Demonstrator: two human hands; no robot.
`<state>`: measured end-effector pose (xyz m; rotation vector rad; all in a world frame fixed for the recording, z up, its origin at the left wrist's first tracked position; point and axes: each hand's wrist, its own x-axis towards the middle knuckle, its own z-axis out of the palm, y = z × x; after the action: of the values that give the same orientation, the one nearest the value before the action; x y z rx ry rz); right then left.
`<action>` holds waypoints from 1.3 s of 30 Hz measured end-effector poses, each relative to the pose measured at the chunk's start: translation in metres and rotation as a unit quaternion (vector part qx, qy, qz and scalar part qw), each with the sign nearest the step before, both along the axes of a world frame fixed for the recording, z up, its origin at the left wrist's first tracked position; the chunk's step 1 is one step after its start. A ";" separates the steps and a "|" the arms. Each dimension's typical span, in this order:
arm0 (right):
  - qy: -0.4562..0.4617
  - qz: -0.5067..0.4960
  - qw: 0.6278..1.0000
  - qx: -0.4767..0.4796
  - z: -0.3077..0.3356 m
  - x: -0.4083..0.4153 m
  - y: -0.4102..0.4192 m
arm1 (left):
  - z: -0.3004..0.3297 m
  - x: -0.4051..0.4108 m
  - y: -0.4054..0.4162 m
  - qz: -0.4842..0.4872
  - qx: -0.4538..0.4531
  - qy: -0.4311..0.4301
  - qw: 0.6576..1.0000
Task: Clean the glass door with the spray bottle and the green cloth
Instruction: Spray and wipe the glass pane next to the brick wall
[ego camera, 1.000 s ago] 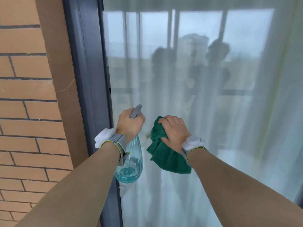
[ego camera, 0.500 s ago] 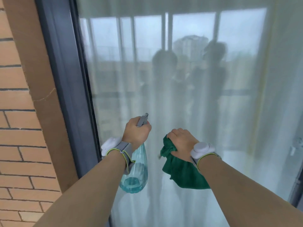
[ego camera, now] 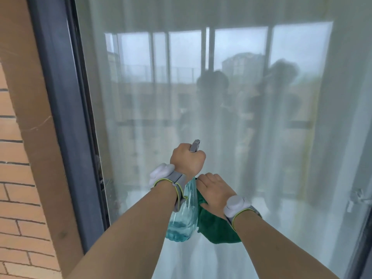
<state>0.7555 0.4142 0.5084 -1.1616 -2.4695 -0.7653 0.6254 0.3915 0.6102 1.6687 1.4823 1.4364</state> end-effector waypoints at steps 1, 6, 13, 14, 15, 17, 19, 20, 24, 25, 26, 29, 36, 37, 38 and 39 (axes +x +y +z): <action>-0.003 0.016 1.000 0.016 0.001 -0.003 0.002 | 0.000 0.000 -0.001 0.003 0.006 0.004 1.000; -0.026 0.071 0.990 0.122 0.019 -0.024 0.025 | -0.006 -0.019 0.001 0.005 0.034 -0.013 0.999; -0.024 0.090 0.970 0.225 0.033 -0.022 0.051 | 0.004 -0.057 0.002 0.053 0.064 -0.076 0.994; -0.007 0.094 0.968 0.234 0.038 -0.021 0.052 | 0.007 -0.061 0.001 0.064 0.067 -0.069 0.993; 0.005 0.092 0.966 0.242 0.045 -0.019 0.052 | 0.010 -0.064 0.001 0.067 0.071 -0.064 0.993; 0.035 0.079 0.965 0.247 0.061 -0.018 0.051 | 0.013 -0.069 0.000 0.073 0.076 -0.048 0.993; 0.070 0.061 0.964 0.250 0.079 -0.017 0.050 | 0.012 -0.072 0.000 0.078 0.078 -0.037 0.993; 0.090 0.055 0.962 0.253 0.087 -0.016 0.050 | 0.009 -0.072 0.001 0.081 0.078 -0.033 0.993; 0.133 0.044 0.954 0.264 0.103 -0.010 0.046 | -0.005 -0.071 0.002 0.094 0.066 -0.040 0.993; 0.143 0.039 0.953 0.263 0.102 -0.010 0.046 | -0.009 -0.069 0.002 0.092 0.062 -0.043 0.993; 0.156 0.032 0.952 0.261 0.100 -0.010 0.045 | -0.012 -0.068 0.002 0.088 0.058 -0.047 0.993; 0.191 0.020 0.948 0.254 0.093 -0.006 0.045 | -0.016 -0.060 -0.001 0.070 0.048 -0.047 0.995; 0.254 -0.012 0.933 0.254 0.080 0.021 0.039 | -0.025 -0.034 -0.007 0.056 0.037 -0.016 0.998; 0.262 -0.019 0.932 0.250 0.077 0.026 0.037 | -0.027 -0.032 -0.008 0.053 0.036 -0.015 0.998; 0.267 -0.025 0.932 0.244 0.075 0.032 0.036 | -0.028 -0.028 -0.009 0.051 0.033 -0.016 0.998; 0.269 -0.031 0.932 0.239 0.073 0.036 0.034 | -0.030 -0.025 -0.011 0.049 0.028 -0.021 0.998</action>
<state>0.7918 0.4485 0.5819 -1.0799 -1.6846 -0.8615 0.6006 0.3809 0.5802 1.6086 1.5336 1.5696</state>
